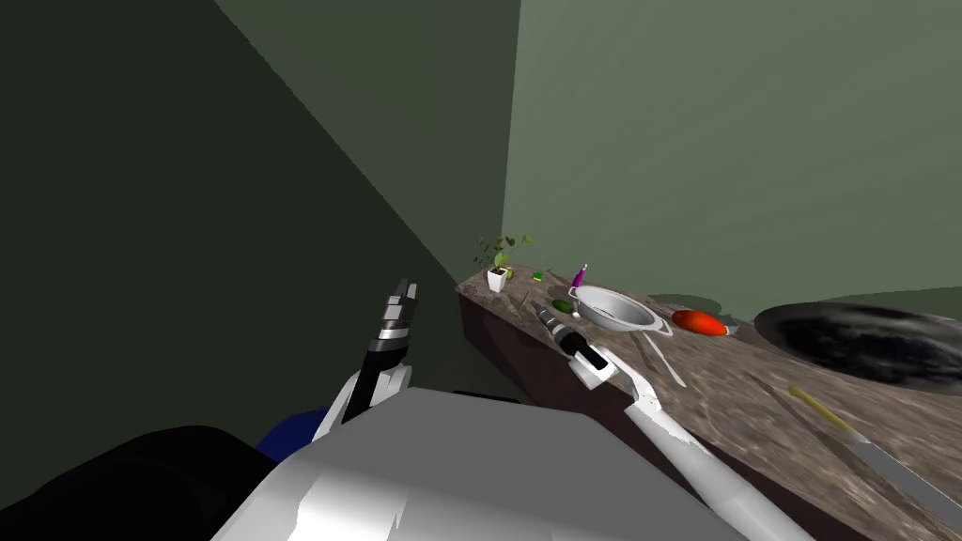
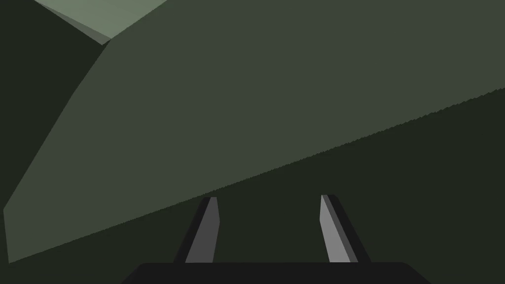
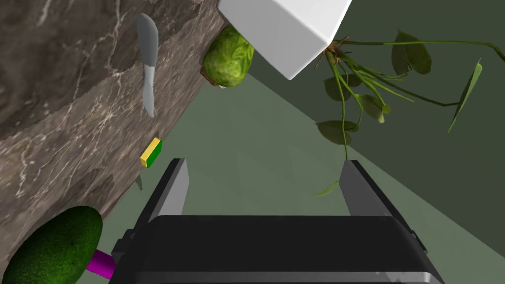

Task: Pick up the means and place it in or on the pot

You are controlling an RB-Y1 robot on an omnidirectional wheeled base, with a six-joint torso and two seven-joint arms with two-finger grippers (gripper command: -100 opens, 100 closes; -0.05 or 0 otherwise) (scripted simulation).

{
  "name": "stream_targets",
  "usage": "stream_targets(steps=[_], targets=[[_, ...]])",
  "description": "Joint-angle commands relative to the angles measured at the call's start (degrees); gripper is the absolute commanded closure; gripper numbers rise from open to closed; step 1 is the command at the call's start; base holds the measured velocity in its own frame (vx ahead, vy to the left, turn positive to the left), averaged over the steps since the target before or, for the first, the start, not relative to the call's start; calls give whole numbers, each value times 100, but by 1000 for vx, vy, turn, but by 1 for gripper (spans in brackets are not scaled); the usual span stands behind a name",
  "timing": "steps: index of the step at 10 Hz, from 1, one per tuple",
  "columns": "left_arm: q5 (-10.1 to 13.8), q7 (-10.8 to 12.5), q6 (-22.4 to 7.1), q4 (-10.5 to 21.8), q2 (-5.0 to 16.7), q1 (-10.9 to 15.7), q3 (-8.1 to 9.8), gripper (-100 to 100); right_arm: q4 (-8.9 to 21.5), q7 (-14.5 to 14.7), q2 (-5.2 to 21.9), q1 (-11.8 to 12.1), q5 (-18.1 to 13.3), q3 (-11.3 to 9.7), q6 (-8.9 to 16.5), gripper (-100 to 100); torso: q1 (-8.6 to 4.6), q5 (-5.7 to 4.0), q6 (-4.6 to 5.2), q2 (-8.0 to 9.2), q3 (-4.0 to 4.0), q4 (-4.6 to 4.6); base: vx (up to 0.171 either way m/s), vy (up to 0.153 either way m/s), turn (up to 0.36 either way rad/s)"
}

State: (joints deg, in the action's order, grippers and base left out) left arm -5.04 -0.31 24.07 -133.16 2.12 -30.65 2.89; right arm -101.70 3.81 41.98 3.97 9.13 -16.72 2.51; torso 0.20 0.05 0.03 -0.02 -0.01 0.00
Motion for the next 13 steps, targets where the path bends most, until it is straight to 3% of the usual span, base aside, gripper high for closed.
stream_targets(steps=[1,2,5,8,9,13], targets=[[0,0,0,0,0,0,0,0,232,80,228,-137,39,-11,286,-100,0,0,0,0,0,0,22,63,151],[0,0,0,0,0,0,0,0,232,80,228,-137,39,-11,342,-100,2,1,-3,-5,-3,0,24,51,54],[0,0,0,0,0,0,0,0,694,263,518,-346,65,-24,760,-100,2,1,1,-3,-2,0,21,51,99],[0,0,0,0,1,0,0,0,920,362,648,-442,78,-21,1111,-100,-21,-4,-1,-10,-5,-2,27,4,90],[0,0,0,0,1,0,1,0,1136,463,768,-532,90,-12,1356,-100,-22,-5,1,-6,-4,-2,38,7,126],[0,0,0,0,1,0,1,0,1142,463,768,-532,90,-12,1369,-100,-22,-5,3,5,3,1,8,1,27]])
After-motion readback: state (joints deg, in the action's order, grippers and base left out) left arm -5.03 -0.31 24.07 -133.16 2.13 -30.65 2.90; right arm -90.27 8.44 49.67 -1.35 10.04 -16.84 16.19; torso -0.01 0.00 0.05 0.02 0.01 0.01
